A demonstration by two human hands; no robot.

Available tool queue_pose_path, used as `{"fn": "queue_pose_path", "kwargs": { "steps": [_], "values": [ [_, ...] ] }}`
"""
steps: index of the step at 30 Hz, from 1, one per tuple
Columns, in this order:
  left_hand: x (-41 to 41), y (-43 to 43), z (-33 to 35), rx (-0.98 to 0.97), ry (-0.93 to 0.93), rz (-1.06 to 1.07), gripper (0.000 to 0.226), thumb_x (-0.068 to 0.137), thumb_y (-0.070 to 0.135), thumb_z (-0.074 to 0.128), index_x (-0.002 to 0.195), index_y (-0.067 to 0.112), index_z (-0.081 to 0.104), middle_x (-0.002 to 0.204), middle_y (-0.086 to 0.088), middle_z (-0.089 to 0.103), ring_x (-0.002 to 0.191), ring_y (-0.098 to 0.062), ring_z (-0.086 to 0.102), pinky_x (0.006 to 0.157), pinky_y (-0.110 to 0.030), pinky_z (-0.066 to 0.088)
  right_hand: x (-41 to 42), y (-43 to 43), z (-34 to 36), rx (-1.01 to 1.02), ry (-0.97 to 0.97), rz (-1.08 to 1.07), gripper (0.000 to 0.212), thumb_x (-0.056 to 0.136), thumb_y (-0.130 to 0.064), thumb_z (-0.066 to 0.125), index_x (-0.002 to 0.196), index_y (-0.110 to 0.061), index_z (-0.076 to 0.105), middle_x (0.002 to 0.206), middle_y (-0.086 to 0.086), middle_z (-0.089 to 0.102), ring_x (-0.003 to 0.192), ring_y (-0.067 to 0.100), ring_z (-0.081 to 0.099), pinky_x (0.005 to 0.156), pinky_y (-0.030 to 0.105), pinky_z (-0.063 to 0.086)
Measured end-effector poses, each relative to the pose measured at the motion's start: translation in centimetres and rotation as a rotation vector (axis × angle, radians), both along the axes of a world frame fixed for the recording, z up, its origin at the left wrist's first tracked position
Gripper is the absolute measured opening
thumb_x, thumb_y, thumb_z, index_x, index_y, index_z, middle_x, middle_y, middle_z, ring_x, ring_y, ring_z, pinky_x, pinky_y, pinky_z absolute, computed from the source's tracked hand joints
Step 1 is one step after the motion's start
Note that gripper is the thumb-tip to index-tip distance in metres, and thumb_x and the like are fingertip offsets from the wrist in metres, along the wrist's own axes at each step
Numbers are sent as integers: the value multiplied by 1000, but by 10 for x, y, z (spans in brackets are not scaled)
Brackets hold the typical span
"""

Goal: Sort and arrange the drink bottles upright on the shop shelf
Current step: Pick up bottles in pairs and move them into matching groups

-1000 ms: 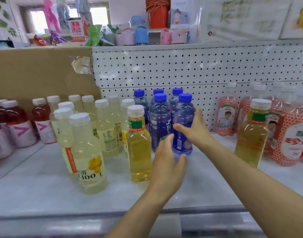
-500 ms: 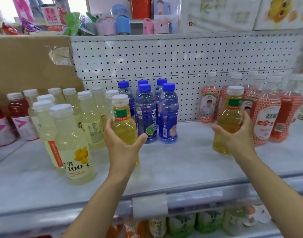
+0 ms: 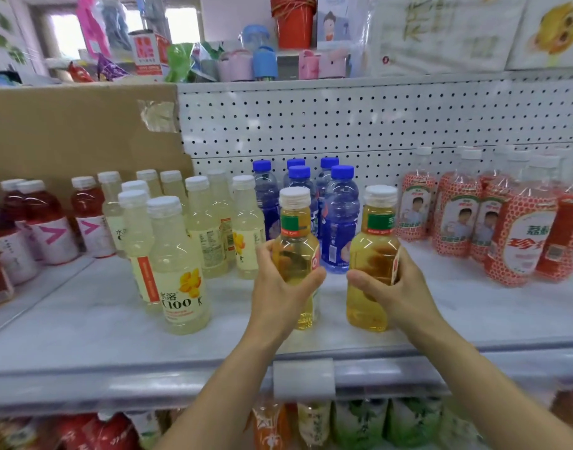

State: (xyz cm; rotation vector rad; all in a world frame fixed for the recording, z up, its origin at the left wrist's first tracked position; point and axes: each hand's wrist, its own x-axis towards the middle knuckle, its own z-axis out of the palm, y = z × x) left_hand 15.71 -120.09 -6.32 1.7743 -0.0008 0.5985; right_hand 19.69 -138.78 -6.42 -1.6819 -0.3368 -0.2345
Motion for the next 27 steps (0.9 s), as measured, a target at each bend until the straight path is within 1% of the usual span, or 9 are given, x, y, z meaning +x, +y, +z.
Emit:
{"fn": "queue_pose_path", "kwargs": {
  "steps": [3,8,11,14,17,20,22,25,27],
  "values": [
    [-8,-2,4,-19,-10,-40,57,80,36,82,115,52,40,102,32,65,94,8,64,77,-14,50,-9,8,4,-19,-2,66,62,54,-62,81,106,-41,54,97,-24,68,89,0,67,76,28,56],
    [-24,0,13,-71,-49,-63,56,80,42,79,127,40,49,106,26,68,97,5,66,82,-22,50,-22,13,11,-21,-51,102,58,58,-58,80,107,-35,57,94,-21,69,86,2,68,70,25,58],
    [-39,1,18,-115,-73,-76,63,73,52,77,129,38,50,109,19,70,100,-1,68,84,-26,52,-32,15,14,15,-93,125,50,61,-57,80,103,-42,59,94,-22,69,87,2,68,64,18,56],
    [-56,3,21,-129,-91,-75,59,73,54,74,125,41,51,109,18,71,99,-2,69,79,-25,55,-45,21,21,50,-135,178,43,65,-52,85,99,-52,59,97,-16,70,87,4,69,64,17,56],
    [-73,9,21,-141,-124,-50,52,76,50,75,122,43,52,108,19,70,97,-1,69,71,-19,57,-57,33,27,63,-143,225,48,62,-55,84,102,-45,61,98,-7,71,87,10,71,67,24,59],
    [-92,19,20,-178,-146,-26,47,79,46,76,120,47,52,108,23,69,95,2,68,68,-10,53,-70,48,31,77,-148,264,55,59,-56,84,104,-35,61,95,-6,71,88,13,72,69,30,61],
    [-105,29,19,-208,-148,-25,48,78,46,76,119,47,51,107,22,69,95,1,69,66,-11,54,-79,61,32,84,-146,286,59,57,-55,85,105,-29,61,92,-4,70,86,15,72,68,32,61],
    [-123,50,19,-229,-156,-29,53,77,45,76,124,40,53,108,14,71,97,-6,71,69,-19,58,-93,85,33,81,-141,318,54,60,-52,83,105,-32,60,92,-9,69,84,10,71,62,23,58],
    [-137,68,19,-224,-157,-16,54,77,46,75,126,39,52,111,14,71,99,-7,71,72,-21,59,-104,106,33,83,-138,343,52,64,-48,82,107,-33,58,93,-14,69,84,7,71,60,18,56]
  ]
}}
